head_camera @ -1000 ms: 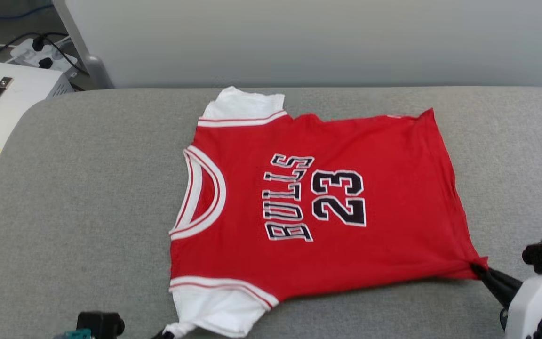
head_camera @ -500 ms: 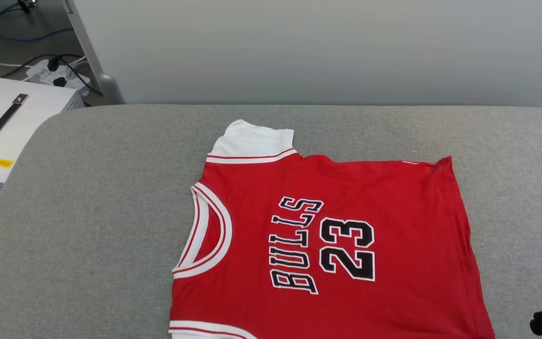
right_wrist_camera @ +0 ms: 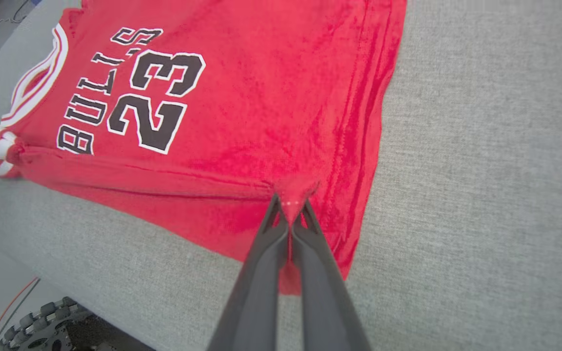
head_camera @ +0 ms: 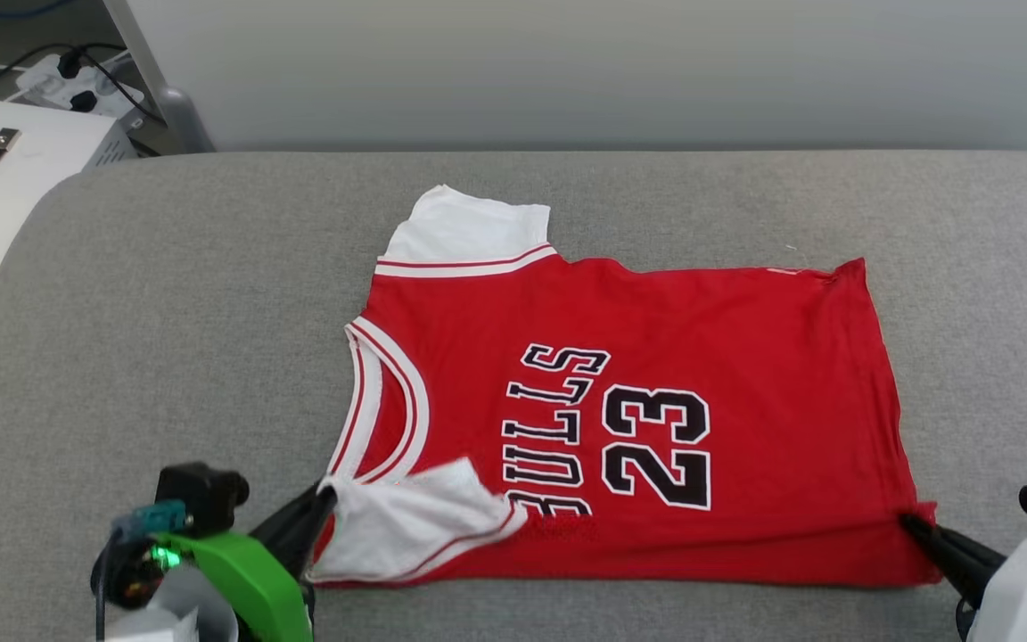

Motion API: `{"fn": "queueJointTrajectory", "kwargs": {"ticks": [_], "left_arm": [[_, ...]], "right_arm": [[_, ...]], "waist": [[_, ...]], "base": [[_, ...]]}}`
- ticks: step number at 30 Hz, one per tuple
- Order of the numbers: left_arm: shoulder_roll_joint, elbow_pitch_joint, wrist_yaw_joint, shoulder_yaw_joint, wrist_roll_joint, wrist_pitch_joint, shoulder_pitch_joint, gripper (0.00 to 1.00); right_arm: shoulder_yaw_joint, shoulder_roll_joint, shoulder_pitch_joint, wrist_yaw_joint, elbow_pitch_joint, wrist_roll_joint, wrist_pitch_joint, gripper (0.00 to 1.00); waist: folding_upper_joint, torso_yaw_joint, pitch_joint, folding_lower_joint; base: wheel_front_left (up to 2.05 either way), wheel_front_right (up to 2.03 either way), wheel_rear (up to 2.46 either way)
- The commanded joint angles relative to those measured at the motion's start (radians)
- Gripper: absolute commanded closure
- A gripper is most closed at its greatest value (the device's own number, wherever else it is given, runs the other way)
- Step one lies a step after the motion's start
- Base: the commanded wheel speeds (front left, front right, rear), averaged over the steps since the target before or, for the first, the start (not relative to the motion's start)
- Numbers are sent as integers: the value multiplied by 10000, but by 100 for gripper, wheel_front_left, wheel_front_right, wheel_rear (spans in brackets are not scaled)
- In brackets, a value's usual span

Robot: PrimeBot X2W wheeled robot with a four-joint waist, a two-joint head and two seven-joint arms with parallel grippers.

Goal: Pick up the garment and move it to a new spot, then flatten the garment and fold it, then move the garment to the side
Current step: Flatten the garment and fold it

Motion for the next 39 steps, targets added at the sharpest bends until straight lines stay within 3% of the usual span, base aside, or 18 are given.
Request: {"fn": "queueJointTrajectory", "kwargs": {"ticks": [1, 9, 14, 21, 27, 28, 29, 30, 31, 39], "left_arm": [[-131, 201, -167, 85, 166, 81, -488, 100], [-828, 1941, -864, 182, 506, 541, -2369, 100], [-1399, 3475, -1267, 212, 630, 300, -3050, 100], [-2353, 5347, -1963, -175, 724, 84, -3340, 100], [-2823, 6521, -2275, -423, 751, -173, -3322, 100], [-2864, 6627, -2304, -397, 717, -259, -3313, 100], [-2894, 6736, -2332, -365, 688, -353, -3308, 76], [-2889, 6797, -2348, -365, 709, -411, -3320, 42], [-2866, 6837, -2355, -351, 761, -494, -3354, 0], [-2013, 6034, -2278, -72, 1007, -505, -3866, 0]], "right_arm": [[-148, 89, -317, -7, -63, -82, 99, 100], [-459, 499, -1583, -7, 233, -392, 621, 100], [-405, 775, -2325, -7, 795, -530, 607, 100], [11, 1027, -2821, -7, 1698, -796, 400, 100], [255, 1184, -2909, -7, 2166, -734, 14, 100], [264, 1213, -2909, -7, 2201, -720, -71, 87], [273, 1230, -2900, -7, 2226, -716, -172, 59], [269, 1223, -2886, -7, 2220, -744, -275, 0], [221, 1215, -2848, -7, 2199, -777, -439, 0], [-273, 1145, -2124, -7, 1561, -1039, -1202, 0]], "waist": [[0, -99, 334, 1], [0, -296, 1352, 1], [0, -303, 1908, 1], [0, -229, 2248, 1], [0, -187, 2047, 1], [0, -183, 1981, 1], [0, -169, 1883, 1], [0, -153, 1812, 1], [0, -115, 1709, 1], [0, 162, 989, 1]], "base": [[0, 0, 0], [0, 0, 0], [0, 0, 0], [0, 0, 0], [0, 0, 0], [0, 0, 0], [0, 0, 0], [0, 0, 0], [0, 0, 0], [0, 0, 0]]}}
